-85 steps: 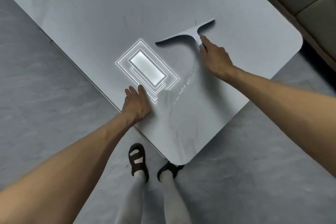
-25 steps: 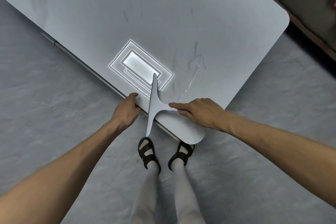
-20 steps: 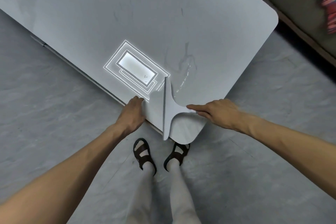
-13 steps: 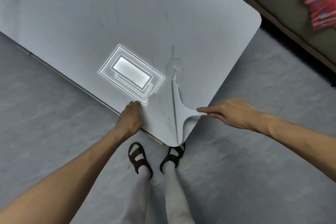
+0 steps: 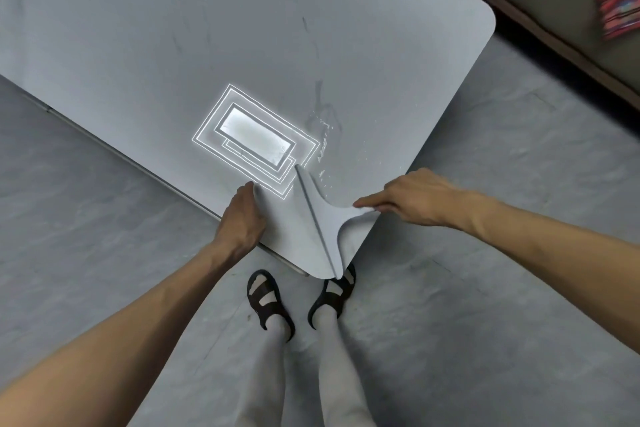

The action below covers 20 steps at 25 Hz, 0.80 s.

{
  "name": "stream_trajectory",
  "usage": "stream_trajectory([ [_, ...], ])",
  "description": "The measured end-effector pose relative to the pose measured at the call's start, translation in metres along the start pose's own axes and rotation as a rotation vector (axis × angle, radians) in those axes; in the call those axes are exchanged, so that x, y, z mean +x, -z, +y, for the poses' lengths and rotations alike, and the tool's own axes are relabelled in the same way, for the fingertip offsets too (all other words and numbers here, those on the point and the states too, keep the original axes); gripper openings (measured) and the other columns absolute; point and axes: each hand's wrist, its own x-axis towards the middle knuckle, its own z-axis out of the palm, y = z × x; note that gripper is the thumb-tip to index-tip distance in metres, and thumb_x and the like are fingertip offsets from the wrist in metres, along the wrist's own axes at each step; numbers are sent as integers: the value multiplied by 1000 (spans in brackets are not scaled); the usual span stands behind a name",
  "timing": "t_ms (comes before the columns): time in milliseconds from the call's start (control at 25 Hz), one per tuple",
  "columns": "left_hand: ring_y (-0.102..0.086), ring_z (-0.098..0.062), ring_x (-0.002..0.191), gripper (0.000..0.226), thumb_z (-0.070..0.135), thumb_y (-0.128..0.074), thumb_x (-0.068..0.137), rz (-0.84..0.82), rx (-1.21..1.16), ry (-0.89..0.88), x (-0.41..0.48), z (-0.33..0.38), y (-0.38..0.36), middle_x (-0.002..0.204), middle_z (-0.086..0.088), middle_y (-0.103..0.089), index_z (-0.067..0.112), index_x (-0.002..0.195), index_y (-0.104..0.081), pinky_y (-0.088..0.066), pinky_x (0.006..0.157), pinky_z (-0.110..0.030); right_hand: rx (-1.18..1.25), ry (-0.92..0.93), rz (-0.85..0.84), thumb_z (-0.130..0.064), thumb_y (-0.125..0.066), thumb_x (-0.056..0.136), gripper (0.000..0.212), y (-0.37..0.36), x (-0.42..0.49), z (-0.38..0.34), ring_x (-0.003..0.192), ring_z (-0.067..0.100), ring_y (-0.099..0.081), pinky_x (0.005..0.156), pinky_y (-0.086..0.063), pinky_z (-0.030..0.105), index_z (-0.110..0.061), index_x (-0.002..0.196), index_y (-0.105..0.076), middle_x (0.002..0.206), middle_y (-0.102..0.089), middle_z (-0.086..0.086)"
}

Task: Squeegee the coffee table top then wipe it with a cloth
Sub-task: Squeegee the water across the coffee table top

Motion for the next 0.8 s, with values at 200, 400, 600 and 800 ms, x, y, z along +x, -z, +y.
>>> stream_trajectory([
  [200, -53, -38, 117, 53, -3, -42, 84, 83, -105, 65, 1, 7, 5, 134, -19, -52, 7, 135, -38, -43, 87, -38, 91, -94, 110, -58, -28, 96, 36, 19, -14, 17, 99, 14, -64, 59, -28, 23, -71, 129, -33, 111, -69, -20],
  [400, -50, -40, 124, 63, -5, -43, 86, 175, -202, 248, 17, -2, 27, 140, -20, -49, 11, 145, -27, -43, 96, -40, 219, -77, 157, -54, -32, 97, 36, 44, 63, -29, 115, 17, -58, 76, -36, 30, -67, 131, -36, 131, -61, -20],
  [600, -51, -41, 119, 62, 0, -41, 84, 190, -200, 283, 28, -4, 43, 135, -22, -52, 12, 144, -29, -43, 94, -40, 297, -73, 178, -49, -31, 101, 36, 43, 110, -53, 115, 20, -57, 82, -41, 32, -62, 133, -40, 130, -62, -18],
  [800, -48, -39, 126, 55, 6, -44, 91, 72, -173, 183, 34, 18, 30, 143, -18, -46, 9, 144, -30, -42, 101, -43, 296, -230, 254, -48, -30, 101, 38, 24, 70, 2, 118, 23, -57, 79, -39, 32, -61, 136, -36, 137, -57, -17],
])
